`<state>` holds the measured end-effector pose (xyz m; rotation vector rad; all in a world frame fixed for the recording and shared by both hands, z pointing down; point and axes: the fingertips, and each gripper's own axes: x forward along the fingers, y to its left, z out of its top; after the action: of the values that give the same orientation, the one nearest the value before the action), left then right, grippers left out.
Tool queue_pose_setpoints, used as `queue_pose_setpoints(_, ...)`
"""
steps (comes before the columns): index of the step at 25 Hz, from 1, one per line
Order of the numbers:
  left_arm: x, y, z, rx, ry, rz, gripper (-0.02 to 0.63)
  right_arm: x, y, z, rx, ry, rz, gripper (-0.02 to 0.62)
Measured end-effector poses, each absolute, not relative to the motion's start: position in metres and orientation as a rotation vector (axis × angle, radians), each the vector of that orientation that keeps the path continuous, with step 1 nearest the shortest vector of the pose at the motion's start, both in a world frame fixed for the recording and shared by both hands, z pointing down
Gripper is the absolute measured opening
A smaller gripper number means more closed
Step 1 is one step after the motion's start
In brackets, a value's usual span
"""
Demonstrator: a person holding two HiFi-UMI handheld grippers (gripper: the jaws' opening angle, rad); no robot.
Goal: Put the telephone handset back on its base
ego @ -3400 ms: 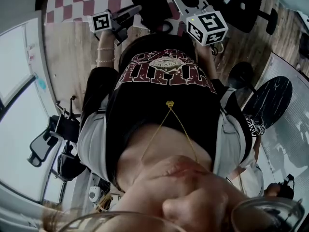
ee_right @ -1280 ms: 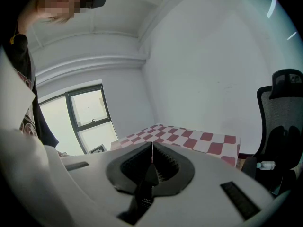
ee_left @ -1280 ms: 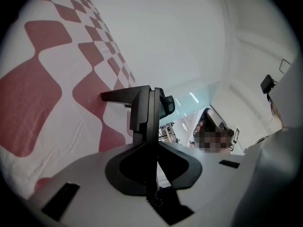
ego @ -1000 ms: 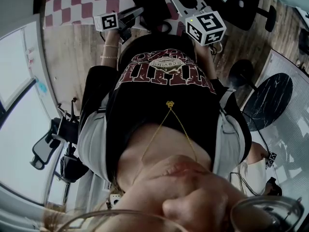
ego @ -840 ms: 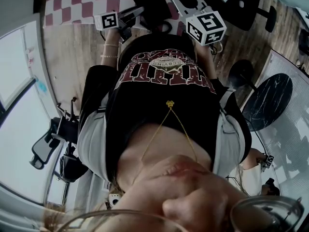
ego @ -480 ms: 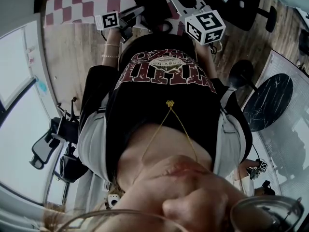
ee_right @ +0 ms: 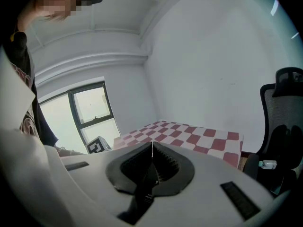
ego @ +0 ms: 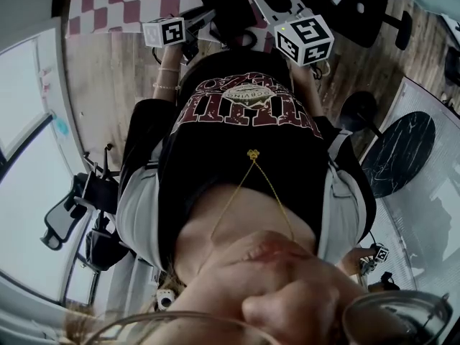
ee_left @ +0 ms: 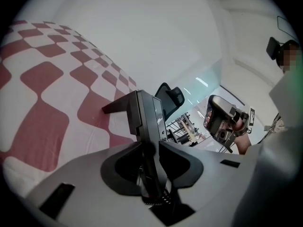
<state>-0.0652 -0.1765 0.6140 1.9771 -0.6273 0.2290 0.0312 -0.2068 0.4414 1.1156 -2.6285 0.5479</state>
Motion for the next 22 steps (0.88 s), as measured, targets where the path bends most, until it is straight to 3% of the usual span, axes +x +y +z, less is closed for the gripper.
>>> queue_pose_setpoints(22, -0.065, -0.166, 0.576, 2.234, -0.672, 0.366, 0.103, 0.013, -0.199, 0.454, 1.020, -2.623, 0.558, 0.021)
